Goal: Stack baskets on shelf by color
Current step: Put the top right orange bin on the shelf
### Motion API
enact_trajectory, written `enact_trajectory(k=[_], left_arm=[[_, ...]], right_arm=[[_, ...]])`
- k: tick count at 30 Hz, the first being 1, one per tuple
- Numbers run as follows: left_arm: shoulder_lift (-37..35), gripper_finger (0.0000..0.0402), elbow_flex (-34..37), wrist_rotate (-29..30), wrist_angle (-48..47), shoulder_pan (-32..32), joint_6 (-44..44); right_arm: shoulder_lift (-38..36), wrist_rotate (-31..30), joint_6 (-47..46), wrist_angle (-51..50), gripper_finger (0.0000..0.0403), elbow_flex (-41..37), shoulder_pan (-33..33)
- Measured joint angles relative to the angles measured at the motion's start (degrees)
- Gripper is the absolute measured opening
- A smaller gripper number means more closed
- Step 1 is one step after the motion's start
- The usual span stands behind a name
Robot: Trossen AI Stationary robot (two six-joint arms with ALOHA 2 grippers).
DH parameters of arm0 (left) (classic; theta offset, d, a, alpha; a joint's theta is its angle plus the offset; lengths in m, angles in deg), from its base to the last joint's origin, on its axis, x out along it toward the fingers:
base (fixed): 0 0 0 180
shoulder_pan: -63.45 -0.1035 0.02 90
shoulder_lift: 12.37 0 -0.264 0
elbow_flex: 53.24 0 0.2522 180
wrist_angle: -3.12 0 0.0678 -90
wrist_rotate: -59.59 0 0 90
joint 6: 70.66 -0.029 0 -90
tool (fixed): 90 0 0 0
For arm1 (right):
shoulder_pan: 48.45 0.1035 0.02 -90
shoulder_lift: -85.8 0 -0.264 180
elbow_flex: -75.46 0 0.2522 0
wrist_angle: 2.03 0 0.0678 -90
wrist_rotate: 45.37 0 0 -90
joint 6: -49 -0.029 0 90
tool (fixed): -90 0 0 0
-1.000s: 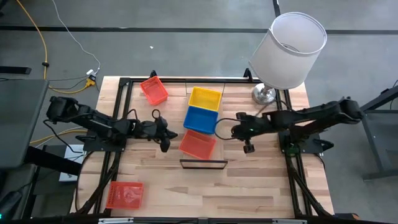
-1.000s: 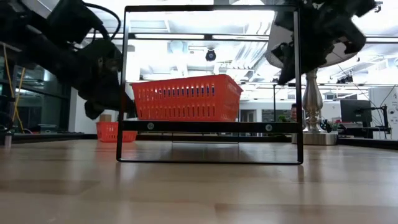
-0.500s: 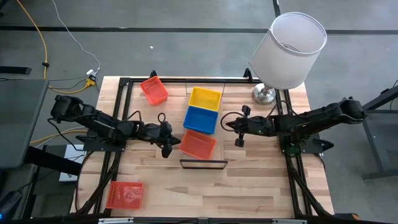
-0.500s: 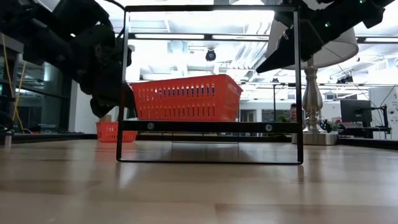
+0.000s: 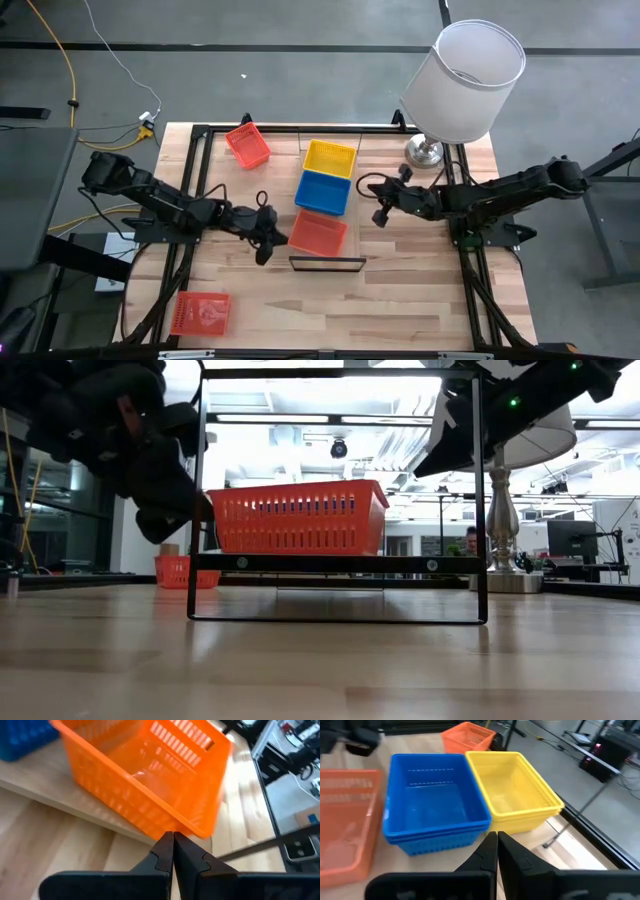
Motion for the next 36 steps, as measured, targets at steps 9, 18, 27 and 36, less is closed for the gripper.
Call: enact_trajectory(k=[9,18,27,36], left_arm=[[0.0,0.0000,0.0,-1.1,2.4,2.0,-0.1],[-0.5,0.0000,0.0,1.9,-1.6,2.0,0.5],[0.0,0.0000,-1.7,9.2,-3.3,0.3,1.5],[0.1,0.0000,-2.2,4.5,-1.7,3.5,0.5]], right_arm=[[0.0,-5.1,-3.9,-1.4,0.0000,0.0,0.0],[0.0,-4.5,-4.5,-1.6,0.0000,0.0,0.0],[0.0,-3.7,-4.3,-1.9,0.0000,0.0,0.0],[0.0,-3.7,-4.3,-2.8,0.0000,0.0,0.0]])
